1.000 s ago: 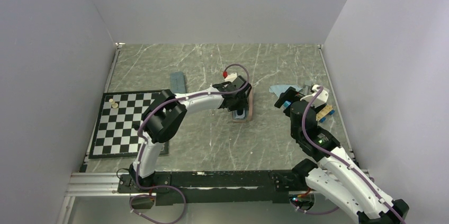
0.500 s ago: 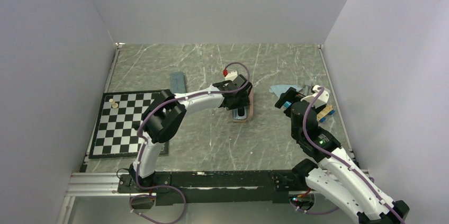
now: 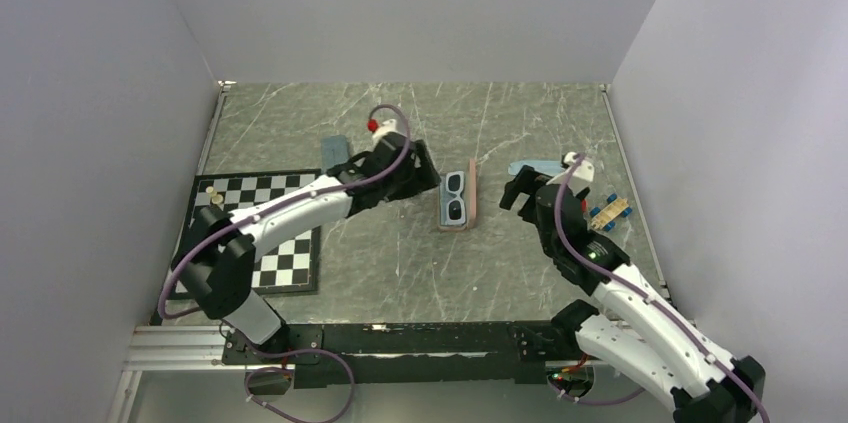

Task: Organize the sunglasses
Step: Close the case with sunglasses at the center of the board.

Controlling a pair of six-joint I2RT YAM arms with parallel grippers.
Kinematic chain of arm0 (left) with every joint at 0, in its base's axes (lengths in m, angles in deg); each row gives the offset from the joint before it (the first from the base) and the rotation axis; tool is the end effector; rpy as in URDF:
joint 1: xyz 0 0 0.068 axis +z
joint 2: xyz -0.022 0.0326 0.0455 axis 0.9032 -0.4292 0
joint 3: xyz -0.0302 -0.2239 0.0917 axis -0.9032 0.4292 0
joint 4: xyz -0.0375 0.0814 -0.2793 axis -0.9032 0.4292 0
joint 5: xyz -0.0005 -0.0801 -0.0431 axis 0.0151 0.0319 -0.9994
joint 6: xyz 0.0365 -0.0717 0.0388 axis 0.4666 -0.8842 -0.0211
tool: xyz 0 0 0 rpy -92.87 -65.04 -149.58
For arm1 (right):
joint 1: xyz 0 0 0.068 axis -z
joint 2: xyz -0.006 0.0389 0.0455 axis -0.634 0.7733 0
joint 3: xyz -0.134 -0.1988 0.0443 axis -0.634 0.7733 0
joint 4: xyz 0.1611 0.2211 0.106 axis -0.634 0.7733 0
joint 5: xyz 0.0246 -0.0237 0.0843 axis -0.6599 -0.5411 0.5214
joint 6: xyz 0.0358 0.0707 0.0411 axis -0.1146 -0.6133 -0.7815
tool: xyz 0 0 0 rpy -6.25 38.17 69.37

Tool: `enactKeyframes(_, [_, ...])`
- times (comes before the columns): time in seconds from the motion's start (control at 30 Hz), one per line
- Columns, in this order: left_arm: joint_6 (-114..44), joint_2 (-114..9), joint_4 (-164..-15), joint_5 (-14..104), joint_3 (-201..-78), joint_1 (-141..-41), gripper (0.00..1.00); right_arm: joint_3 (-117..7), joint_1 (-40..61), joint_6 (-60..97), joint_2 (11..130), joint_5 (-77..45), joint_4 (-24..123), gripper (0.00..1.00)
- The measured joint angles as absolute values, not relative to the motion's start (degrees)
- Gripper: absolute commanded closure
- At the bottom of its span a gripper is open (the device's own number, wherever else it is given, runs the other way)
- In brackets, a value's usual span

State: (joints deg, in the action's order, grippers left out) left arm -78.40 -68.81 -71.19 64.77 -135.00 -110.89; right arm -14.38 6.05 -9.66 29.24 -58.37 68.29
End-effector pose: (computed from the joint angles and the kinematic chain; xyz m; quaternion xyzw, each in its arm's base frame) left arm 0.3029 -0.2940 0.1881 -0.1111 0.8980 -0.2638 0.3341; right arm 0.2348 0.1001 0.2410 0.1737 0.8005 0.0825 0.5677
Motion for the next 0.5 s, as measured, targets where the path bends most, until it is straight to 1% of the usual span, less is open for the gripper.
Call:
enactKeyframes(0.07, [-77.88, -66.9, -73.2, 63.04, -132.22, -107.81, 0.39, -14.42, 6.05, -9.7, 32.17, -55.09, 67.16, 0.09])
enactKeyframes(0.1, [-77.31, -66.93, -73.85, 61.62, -131.17, -105.79, 0.45, -14.49, 6.05, -9.7, 33.83, -53.65, 66.35, 0.11])
enactKeyframes(0.17, [-76.54, -68.72, -74.77, 59.07, -129.99, -102.93, 0.53, -14.62, 6.36, -9.72, 37.67, -50.5, 64.88, 0.14])
enactKeyframes(0.2, [-76.24, -69.94, -75.16, 57.8, -129.69, -102.17, 0.6, -14.7, 6.49, -9.72, 39.23, -49.24, 64.27, 0.16])
enactKeyframes(0.23, [-75.87, -71.43, -75.78, 56.31, -129.51, -101.73, 0.66, -14.88, 7.01, -9.72, 41.43, -47.05, 63.25, 0.19])
enactKeyframes(0.33, [-75.1, -75.6, -77.07, 53.01, -129.47, -101.84, 0.79, -15.03, 8.8, -9.74, 46.18, -41.83, 60.25, 0.3])
enactKeyframes(0.43, [-75.06, -78.97, -78.05, 50.85, -129.47, -102.19, 0.82, -15.03, 10.71, -9.96, 49.96, -36.98, 57.32, 0.39])
enactKeyframes(0.5, [-75.06, -80.59, -78.75, 49.71, -129.51, -102.36, 0.84, -15.03, 11.71, -10.11, 52.01, -34.75, 55.44, 0.4])
